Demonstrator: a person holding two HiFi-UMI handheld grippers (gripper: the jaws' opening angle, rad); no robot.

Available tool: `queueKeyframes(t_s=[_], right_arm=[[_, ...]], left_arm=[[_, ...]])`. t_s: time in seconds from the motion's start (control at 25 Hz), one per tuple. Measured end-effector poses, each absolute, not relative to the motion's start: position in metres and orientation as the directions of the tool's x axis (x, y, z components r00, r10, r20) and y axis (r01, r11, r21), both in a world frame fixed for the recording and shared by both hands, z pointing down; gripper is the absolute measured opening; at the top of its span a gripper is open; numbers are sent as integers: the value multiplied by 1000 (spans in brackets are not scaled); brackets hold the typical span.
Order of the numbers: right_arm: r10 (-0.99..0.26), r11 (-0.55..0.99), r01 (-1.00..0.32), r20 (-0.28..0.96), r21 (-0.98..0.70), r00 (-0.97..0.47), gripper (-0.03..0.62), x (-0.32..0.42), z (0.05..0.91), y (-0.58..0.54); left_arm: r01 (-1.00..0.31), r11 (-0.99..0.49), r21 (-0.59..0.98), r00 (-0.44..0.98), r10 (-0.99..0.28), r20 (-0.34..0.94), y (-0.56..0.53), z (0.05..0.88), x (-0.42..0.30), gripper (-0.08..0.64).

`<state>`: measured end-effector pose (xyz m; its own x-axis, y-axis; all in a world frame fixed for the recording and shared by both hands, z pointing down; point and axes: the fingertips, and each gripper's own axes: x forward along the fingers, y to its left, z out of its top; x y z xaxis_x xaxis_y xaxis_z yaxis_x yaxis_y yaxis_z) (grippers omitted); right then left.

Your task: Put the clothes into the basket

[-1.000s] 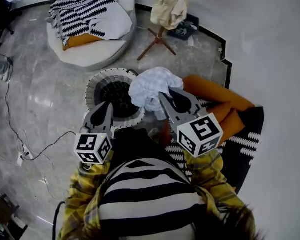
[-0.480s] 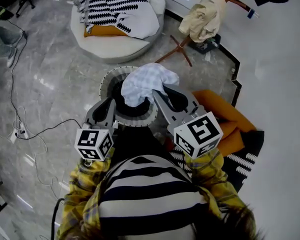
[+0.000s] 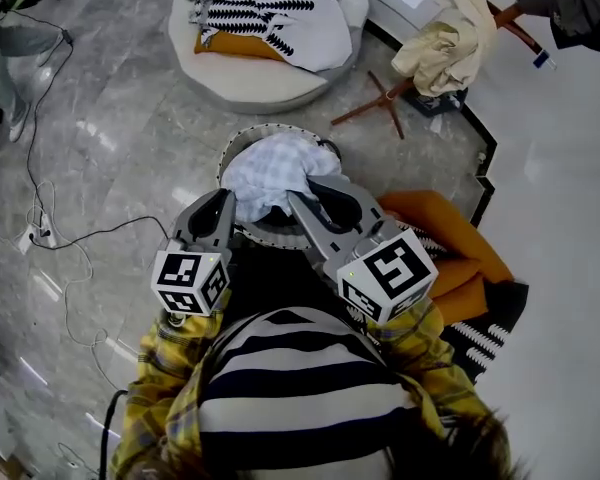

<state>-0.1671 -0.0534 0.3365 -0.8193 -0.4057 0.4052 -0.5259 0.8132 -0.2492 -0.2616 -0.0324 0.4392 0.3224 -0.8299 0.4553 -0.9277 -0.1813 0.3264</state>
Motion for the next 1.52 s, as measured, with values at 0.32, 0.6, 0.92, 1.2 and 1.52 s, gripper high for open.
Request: queueKeyframes(t_s=[0.32, 0.6, 0.92, 1.2, 1.52], right_arm=[[-395, 760, -583, 508, -288, -766, 77, -171, 415, -53], [-354, 710, -638, 633, -297, -689, 77, -160, 504, -42], [-345, 764, -633, 749, -126, -565, 157, -158, 543, -32], [-397, 733, -670, 726, -119, -562, 175, -149, 536, -41], [-446, 691, -711, 696, -131, -563, 175, -144, 518, -54]], left_arm=[[-928, -162, 336, 316, -820, 477, -30, 451, -274, 38], [-928, -154, 339, 321, -791, 521, -25, 472, -277, 38], [-924, -161, 347, 341, -761, 552, -21, 488, -278, 38], [-917, -188, 352, 363, -757, 543, -25, 488, -273, 38], [-909, -213, 358, 384, -763, 520, -38, 480, -272, 38]])
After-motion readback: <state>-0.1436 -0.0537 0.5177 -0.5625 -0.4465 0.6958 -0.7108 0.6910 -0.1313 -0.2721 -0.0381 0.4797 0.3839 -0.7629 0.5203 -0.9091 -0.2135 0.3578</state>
